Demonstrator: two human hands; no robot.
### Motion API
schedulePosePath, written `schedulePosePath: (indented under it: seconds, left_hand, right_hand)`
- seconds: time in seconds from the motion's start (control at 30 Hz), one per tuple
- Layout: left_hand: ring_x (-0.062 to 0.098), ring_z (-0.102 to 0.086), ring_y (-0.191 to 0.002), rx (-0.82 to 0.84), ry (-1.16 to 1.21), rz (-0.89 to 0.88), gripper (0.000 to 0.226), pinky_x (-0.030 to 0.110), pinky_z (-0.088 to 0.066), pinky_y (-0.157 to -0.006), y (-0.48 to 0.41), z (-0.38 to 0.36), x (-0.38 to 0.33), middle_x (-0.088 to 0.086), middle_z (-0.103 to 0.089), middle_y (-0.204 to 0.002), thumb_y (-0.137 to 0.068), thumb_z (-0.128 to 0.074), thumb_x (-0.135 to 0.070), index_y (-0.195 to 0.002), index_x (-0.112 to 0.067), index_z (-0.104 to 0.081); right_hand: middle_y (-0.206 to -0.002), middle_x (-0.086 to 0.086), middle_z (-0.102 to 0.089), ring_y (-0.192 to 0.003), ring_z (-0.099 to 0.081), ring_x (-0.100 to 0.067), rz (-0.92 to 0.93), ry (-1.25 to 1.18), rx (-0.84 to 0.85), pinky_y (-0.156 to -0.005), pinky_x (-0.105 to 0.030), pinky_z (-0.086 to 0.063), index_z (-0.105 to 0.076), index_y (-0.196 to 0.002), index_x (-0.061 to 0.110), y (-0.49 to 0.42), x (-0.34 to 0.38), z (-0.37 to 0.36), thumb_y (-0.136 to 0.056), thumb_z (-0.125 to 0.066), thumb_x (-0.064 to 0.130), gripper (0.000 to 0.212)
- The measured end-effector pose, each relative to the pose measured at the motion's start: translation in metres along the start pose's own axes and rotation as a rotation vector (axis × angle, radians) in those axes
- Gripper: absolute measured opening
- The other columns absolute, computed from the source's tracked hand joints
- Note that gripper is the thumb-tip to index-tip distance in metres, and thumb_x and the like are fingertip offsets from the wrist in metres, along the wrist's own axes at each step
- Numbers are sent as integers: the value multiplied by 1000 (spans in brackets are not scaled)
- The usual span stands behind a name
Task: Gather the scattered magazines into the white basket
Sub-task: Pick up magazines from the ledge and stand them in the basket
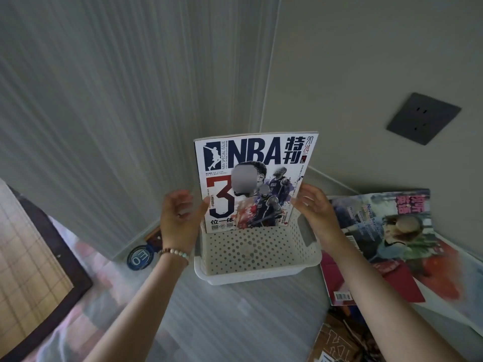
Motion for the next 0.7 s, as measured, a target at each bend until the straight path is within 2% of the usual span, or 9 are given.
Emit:
schedulePosePath:
  seconds: [0.07, 0.13, 0.23, 0.33, 0.43, 0.53, 0.6, 0.7]
  left_hand:
    - [11, -62, -77, 19, 55, -35, 33, 13, -51, -64, 28, 0, -8, -4, -63, -85, -63, -75, -38, -87, -28, -55]
    - [7, -64, -71, 190, 69, -67, 30, 11, -52, -61, 58, -13, -14, -6, -66, -80, -63, -70, -43, -85, -27, -58]
    - [-1, -63, -78, 511, -61, -98, 40, 13, -54, -65, 88, -50, -24, -16, -66, -88, -62, -64, -56, -93, -33, -58]
    - [0, -58, -94, 709, -141, -43, 36, 14, -51, -76, 95, -103, -28, -18, -59, -105, -71, -67, -47, -103, -37, -53]
    - [8, -51, -105, 776, -199, -35, 41, 27, -47, -89, 93, -161, -24, -10, -54, -115, -76, -69, -35, -112, -28, -50]
    - [11, -49, -107, 835, -279, -76, 53, 23, -40, -87, 94, -225, -15, 1, -52, -128, -78, -68, -33, -124, -18, -48]
    - [17, -49, -115, 847, -346, -128, 59, 24, -39, -90, 91, -255, -5, 5, -50, -132, -78, -68, -35, -129, -15, -45]
    - [28, -43, -126, 861, -552, -209, 73, 34, -37, -102, 82, -294, 14, 10, -43, -139, -76, -65, -45, -135, -11, -37]
  right_hand:
    - [-129, 3, -54, -116, -52, -10, -23, 34, -6, -98, -27, -40, -51, -126, 17, 10, -1, 10, -83, -67, 21, 46]
    - [-127, 9, -53, -112, -51, -5, -54, 32, -27, -92, -22, -40, -50, -128, 20, 21, -4, 26, -84, -66, 25, 47]
    - [-121, 12, -56, -106, -52, 3, -107, 2, -89, -81, -16, -39, -52, -125, 26, 39, -10, 58, -83, -65, 31, 44]
    - [-120, 15, -55, -110, -53, -3, -166, -25, -180, -80, -18, -41, -52, -128, 25, 56, -18, 99, -83, -66, 33, 48]
    - [-130, 5, -54, -119, -51, -12, -237, -87, -271, -100, -34, -41, -52, -127, 26, 74, -23, 144, -74, -68, 41, 57]
    - [-133, -3, -55, -124, -50, -20, -312, -176, -332, -110, -46, -34, -52, -127, 23, 87, -39, 197, -74, -67, 39, 58]
    - [-127, -5, -61, -119, -55, -22, -350, -218, -316, -106, -45, -39, -54, -124, 23, 95, -54, 220, -82, -63, 32, 44]
    - [-103, 4, -73, -103, -64, -17, -388, -301, -327, -87, -33, -48, -62, -109, 28, 100, -71, 237, -79, -63, 35, 31]
Point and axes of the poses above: each hand's wrist, its own y-axis away from the middle knuckle, its own z-axis out of the back of the hand, x = y × z, the point moved 1 cm from there along -y, towards the middle knuckle
